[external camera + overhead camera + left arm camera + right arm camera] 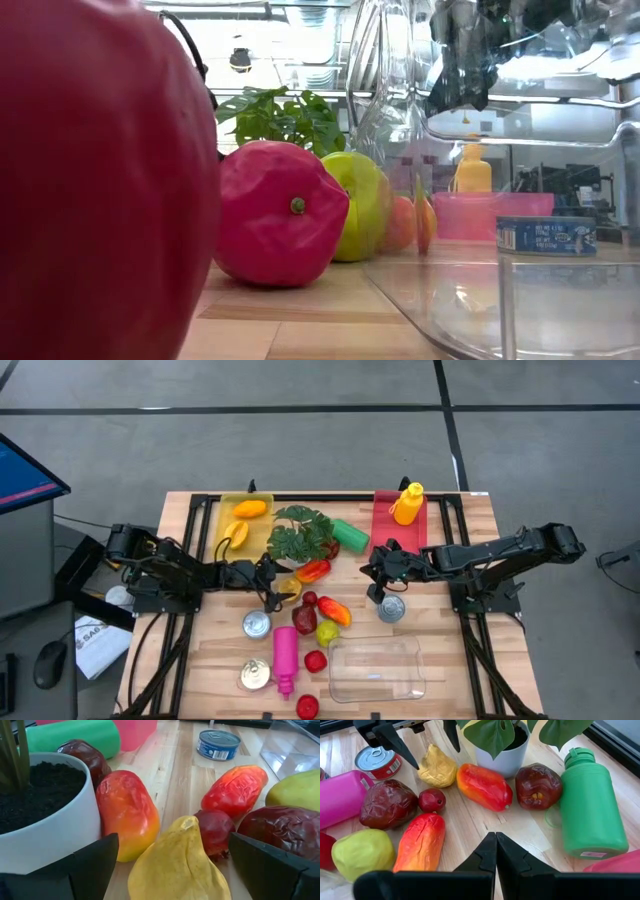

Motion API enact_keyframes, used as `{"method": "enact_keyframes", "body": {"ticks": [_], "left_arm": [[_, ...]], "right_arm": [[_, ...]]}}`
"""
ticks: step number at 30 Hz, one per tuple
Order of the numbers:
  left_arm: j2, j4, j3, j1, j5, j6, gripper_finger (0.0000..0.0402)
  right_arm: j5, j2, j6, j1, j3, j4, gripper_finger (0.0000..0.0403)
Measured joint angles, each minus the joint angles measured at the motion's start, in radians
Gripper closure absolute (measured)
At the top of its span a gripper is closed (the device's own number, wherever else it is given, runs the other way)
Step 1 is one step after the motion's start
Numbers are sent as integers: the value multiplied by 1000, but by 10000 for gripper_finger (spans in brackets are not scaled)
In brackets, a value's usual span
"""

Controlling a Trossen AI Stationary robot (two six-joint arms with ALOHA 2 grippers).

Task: Pick & Place Food Item
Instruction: Put the yellow pear into the yellow bin

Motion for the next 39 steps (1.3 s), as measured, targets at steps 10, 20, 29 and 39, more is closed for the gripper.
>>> {"method": "enact_keyframes", "body": {"ticks": [10,20,29,39], "left_arm": [[0,-90,0,0,-4,-1,38],[0,-93,0,0,-4,1,59],[0,-93,0,0,-4,1,129],[0,-91,0,0,-4,-1,176]], "right_arm": [[0,0,0,0,0,0,401],[0,0,0,0,0,0,401],[0,0,0,0,0,0,401],[0,0,0,-1,0,-1,401]]}}
